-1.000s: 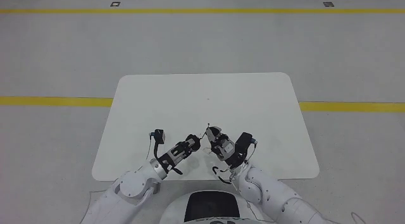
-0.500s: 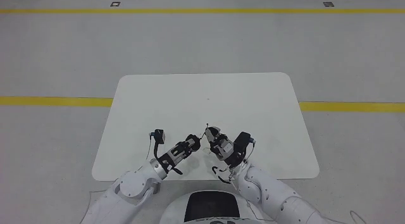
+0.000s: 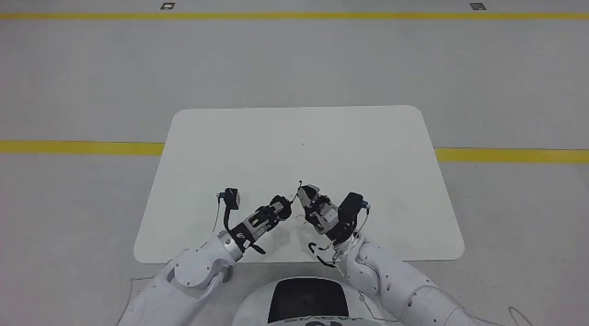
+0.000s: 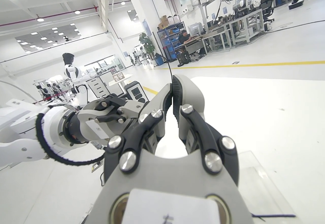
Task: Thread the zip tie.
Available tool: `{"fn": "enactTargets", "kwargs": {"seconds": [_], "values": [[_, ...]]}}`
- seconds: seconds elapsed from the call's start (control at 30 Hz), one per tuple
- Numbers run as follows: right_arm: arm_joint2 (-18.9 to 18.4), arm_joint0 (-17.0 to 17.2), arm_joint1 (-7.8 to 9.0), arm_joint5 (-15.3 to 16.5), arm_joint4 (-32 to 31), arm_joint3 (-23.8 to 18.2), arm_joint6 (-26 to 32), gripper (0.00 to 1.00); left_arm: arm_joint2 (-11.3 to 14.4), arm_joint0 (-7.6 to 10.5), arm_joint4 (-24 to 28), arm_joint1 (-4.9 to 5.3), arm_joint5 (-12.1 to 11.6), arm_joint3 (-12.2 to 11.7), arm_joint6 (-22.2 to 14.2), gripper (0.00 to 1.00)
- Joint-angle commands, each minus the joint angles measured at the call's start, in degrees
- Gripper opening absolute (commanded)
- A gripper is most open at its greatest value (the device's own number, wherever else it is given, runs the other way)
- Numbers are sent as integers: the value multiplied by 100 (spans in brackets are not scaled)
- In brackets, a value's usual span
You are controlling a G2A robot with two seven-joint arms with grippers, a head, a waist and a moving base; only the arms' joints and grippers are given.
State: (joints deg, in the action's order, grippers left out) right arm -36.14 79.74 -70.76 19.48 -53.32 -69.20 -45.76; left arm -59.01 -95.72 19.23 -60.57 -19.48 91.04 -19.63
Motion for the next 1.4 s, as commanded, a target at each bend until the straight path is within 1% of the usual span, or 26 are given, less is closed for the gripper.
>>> {"fn": "enactTargets", "kwargs": {"seconds": [0.0, 0.23, 0.93, 1.37], "values": [[-7, 8, -3, 0, -4, -24, -34, 0, 0, 0, 0, 0, 0, 0, 0, 0], [-47, 23, 8, 0, -33, -82, -144, 0, 0, 0, 0, 0, 0, 0, 0, 0], [-24, -13, -11, 0, -20, 42, -78, 0, 0, 0, 0, 0, 0, 0, 0, 0], [-65, 8, -23, 0, -76, 9, -138, 0, 0, 0, 0, 0, 0, 0, 0, 0]]}}
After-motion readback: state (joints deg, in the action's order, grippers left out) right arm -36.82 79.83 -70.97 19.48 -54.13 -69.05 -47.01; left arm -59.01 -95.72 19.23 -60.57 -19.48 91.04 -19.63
